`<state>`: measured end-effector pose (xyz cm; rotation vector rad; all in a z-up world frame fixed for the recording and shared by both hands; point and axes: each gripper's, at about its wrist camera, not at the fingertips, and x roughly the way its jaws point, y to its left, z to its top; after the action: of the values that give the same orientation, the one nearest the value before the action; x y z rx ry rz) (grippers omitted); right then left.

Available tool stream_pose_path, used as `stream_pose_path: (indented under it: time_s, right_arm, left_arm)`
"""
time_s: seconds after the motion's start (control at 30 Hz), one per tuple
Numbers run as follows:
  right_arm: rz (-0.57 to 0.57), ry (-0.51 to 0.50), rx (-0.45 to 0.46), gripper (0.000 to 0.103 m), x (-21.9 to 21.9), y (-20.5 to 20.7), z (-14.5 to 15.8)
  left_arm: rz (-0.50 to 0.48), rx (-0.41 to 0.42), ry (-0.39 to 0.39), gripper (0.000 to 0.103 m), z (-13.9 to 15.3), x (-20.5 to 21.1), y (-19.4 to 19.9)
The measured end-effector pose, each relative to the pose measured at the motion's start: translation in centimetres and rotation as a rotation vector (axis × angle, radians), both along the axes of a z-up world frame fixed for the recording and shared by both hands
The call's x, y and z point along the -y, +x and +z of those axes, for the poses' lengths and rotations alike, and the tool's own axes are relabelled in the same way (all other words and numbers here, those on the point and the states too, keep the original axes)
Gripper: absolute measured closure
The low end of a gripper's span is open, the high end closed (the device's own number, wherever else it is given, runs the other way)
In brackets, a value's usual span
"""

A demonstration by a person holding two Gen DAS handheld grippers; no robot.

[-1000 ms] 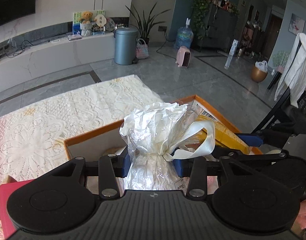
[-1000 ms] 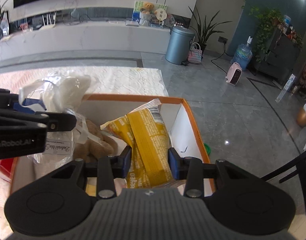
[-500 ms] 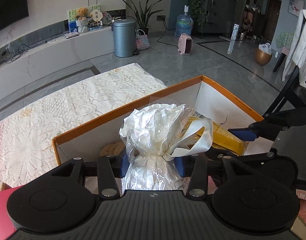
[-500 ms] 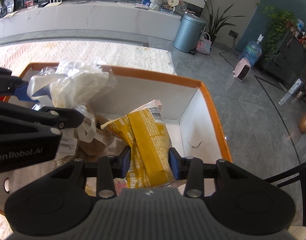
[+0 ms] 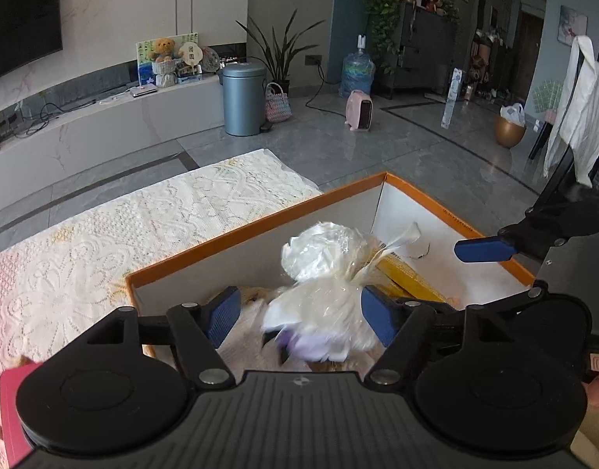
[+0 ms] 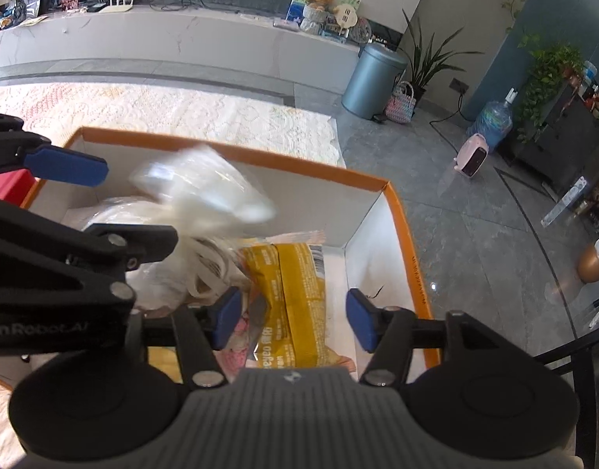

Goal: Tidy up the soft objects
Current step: 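Lower both items into the orange box and open both grippers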

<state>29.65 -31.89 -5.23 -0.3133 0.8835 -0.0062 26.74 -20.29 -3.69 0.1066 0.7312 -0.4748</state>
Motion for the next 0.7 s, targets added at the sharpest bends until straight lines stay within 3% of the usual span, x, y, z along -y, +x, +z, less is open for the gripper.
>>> stream_pose_path:
  time_s: [0.1,0.2,0.27,0.33,0.4,0.7]
  right_arm:
    - [0.008,-0.011,0.005,0.031,-0.7,-0.9,0.7]
    - [0.016,-0.022,0.013,0.03,-1.6,-2.1,1.2]
    - [0.014,-0.013,0.024,0.028,-2.0,-3.1,1.7]
    - [0.003,0.006,0.039,0.018,-2.4,-4.2,2.1]
    - [-0.013,0.034,0.051,0.018,-2.8,-5.5,2.5]
    - [-0.091,0.294,0.148,0.017,-6.1,-12.2,2.6]
  left_arm:
    - [0.013,0.006,-0.015,0.019,0.5,-0.8,-0.9]
    - [0.029,0.03,-0.03,0.019,1.3,-2.0,-2.2]
    - [0.038,0.038,-0.054,0.019,1.7,-2.9,-3.1]
    - [0.044,0.048,-0.065,0.019,2.1,-3.7,-4.1]
    - [0.053,0.068,-0.065,0.019,2.6,-4.4,-5.2]
    - [0.152,0.141,-0.103,0.019,3.5,-10.3,-11.2]
